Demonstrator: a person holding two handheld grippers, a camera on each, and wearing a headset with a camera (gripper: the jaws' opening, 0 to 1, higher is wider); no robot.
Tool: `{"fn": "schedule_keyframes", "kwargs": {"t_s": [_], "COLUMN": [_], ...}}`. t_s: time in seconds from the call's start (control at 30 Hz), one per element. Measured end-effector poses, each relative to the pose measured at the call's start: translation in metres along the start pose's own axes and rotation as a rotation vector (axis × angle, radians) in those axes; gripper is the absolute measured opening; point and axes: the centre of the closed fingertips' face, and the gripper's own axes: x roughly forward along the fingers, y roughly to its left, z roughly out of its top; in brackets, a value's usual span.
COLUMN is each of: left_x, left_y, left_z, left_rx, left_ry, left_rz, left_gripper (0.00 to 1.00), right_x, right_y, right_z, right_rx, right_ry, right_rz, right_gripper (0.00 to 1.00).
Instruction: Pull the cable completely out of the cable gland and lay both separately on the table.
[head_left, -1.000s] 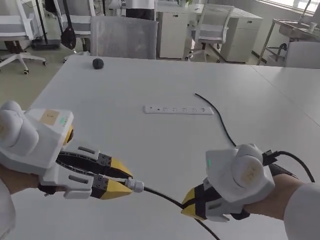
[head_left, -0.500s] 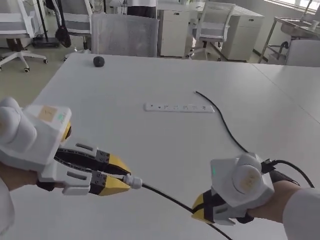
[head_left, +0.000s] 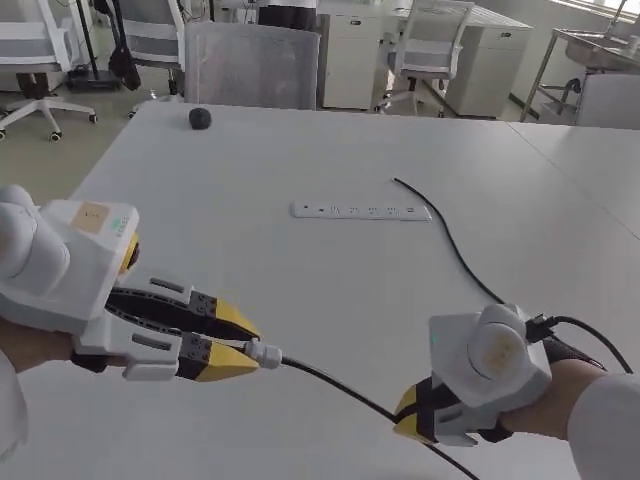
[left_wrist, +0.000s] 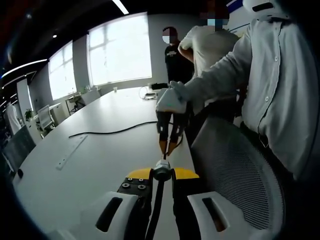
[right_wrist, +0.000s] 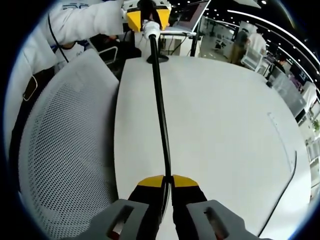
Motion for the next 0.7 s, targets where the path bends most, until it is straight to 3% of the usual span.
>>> {"fn": "schedule_keyframes", "kwargs": {"t_s": [0.13,0.3,0.5,0.7], "left_x": [0.000,0.000,0.001,0.002], "left_y": [0.000,-0.001,-0.001,-0.001], "left_z": [-0.001,-0.001,0.000,0.001], "left_rx": [-0.001,-0.004,-0.002,-0.001], "left_ry": [0.002,0.002,0.002,0.002], "left_rz": [0.001,-0.002,-0.004,-0.005], "left_gripper": [0.15,0.15,0.15,0.15], "right_x": [-0.004,-0.014,-0.027,-0.038], "right_y": [0.001,0.007,0.016,0.021], "right_z": [0.006,0.026,0.069,0.117], "right_rx": [0.016,-0.002,-0.061,-0.093], "right_ry": [-0.019,-0.048,-0.122,-0.234], "right_rz": [0.005,0.017,0.024,0.022], "right_gripper": [0.09,0.13,0.15,0.14]}}
